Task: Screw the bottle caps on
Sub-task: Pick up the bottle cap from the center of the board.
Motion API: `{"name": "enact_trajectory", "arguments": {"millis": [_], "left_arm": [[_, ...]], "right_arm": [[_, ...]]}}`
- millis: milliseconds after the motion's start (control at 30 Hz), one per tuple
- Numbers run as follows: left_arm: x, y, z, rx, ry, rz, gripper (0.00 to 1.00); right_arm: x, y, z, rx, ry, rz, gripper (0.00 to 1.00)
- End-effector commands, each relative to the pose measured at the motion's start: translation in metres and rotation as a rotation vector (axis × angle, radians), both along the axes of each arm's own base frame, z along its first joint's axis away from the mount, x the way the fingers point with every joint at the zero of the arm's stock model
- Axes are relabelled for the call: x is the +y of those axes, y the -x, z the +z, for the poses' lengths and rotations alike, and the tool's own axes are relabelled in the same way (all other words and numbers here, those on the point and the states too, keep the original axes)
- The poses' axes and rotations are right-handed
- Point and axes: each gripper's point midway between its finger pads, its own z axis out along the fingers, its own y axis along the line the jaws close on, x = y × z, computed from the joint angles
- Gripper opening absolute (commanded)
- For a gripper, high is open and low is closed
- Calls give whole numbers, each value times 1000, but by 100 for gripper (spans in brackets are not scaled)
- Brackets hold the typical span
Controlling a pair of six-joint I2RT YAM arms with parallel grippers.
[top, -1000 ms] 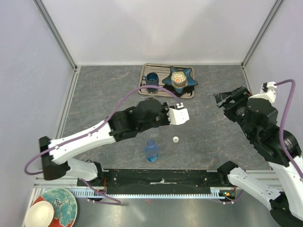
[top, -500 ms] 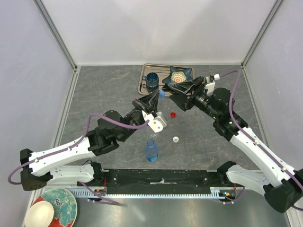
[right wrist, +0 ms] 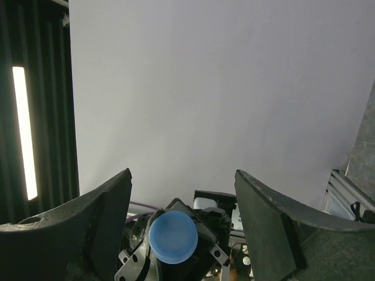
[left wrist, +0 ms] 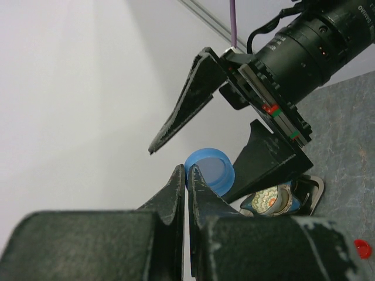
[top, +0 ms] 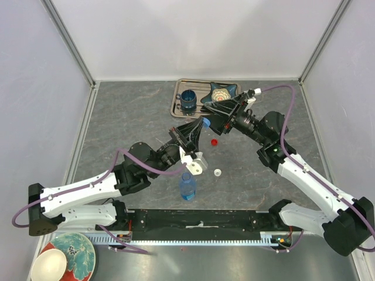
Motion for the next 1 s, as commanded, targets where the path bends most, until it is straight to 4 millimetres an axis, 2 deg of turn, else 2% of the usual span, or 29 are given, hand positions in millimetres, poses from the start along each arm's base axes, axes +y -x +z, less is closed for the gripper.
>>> {"name": "enact_trajectory", "arguments": {"millis": [0, 300, 533, 967], "left_arm": [[-6, 4, 22, -65, 52, -22, 2], [-15, -1, 13, -24, 48, -22, 2], [-15, -5, 11, -20, 47, -3, 2], [-10, -8, 10, -37, 52, 15, 2]], "right_arm": [[-4, 26, 15, -80, -55, 71, 78], [-11, 37, 22, -122, -79, 77, 72], [-14, 40, 20, -124, -88, 73, 61], [-13, 41, 20, -123, -86, 78, 61]]}}
